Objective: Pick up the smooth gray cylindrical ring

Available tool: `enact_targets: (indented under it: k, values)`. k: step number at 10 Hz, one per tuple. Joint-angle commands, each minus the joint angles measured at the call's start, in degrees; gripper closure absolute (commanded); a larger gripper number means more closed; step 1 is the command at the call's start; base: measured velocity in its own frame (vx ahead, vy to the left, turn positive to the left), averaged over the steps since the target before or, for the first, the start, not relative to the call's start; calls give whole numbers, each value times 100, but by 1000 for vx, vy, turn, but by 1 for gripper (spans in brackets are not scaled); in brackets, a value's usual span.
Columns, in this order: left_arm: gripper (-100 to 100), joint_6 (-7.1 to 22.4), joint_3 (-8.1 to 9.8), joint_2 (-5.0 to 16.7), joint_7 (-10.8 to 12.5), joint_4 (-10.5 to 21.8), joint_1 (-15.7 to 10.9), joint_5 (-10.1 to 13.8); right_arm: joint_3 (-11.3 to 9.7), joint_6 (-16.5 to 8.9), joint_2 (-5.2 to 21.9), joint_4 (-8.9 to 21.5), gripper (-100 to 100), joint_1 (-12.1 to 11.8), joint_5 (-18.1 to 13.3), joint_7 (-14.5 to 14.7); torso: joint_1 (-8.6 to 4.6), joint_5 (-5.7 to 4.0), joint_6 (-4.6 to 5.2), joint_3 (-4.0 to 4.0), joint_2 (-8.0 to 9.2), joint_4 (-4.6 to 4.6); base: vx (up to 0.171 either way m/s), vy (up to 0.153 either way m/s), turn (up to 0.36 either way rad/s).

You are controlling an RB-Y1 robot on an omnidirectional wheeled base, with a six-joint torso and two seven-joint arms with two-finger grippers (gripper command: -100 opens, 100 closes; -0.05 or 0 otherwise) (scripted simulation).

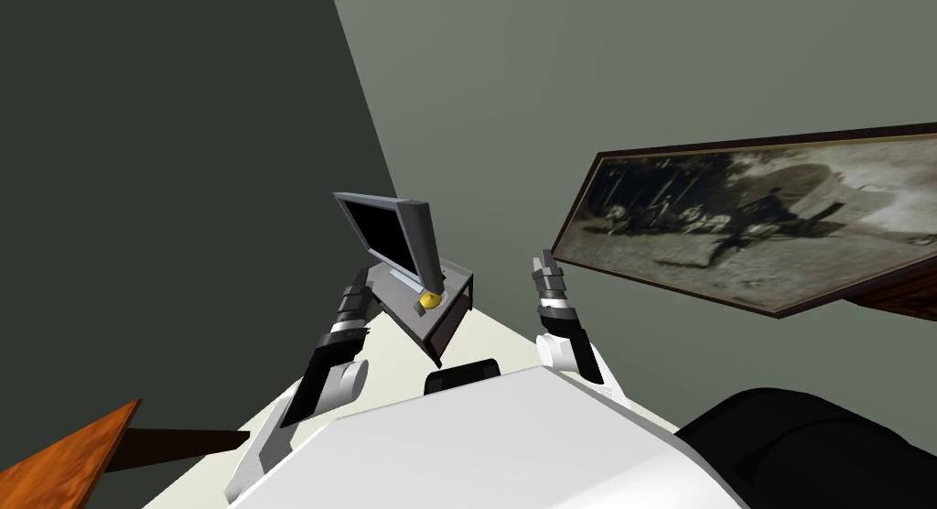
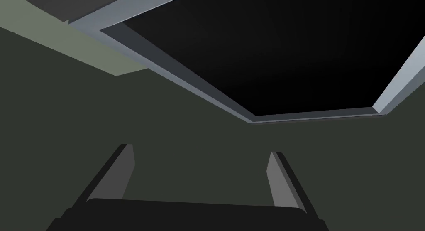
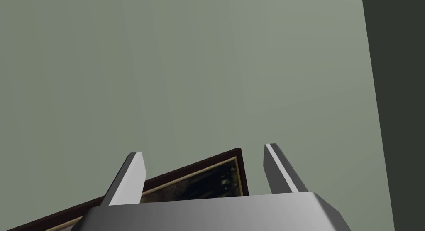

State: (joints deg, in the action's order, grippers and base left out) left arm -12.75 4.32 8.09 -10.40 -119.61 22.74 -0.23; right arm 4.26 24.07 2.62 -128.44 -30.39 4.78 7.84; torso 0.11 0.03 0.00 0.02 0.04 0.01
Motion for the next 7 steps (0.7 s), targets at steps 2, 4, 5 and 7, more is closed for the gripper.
enact_targets:
  k: [2,4,5,7]
  values:
    - [-100,355,21,113,-148,479,-99,0,0,0,0,0,0,0,0,0,-3,-1,0,0,-1,0,-12,13,-6]
    - [-100,493,41,168,-190,695,-170,1,0,0,0,0,0,0,0,0,-7,-2,-1,-1,-1,0,-7,6,-6]
    - [-100,631,56,223,-229,855,-245,-1,0,0,0,0,0,0,0,0,-9,-2,0,-2,-3,0,-4,-1,-13]
    - [-100,770,67,277,-267,1141,-321,-7,0,0,0,0,0,0,0,0,-11,-3,0,-2,-5,-1,-1,-1,-9]
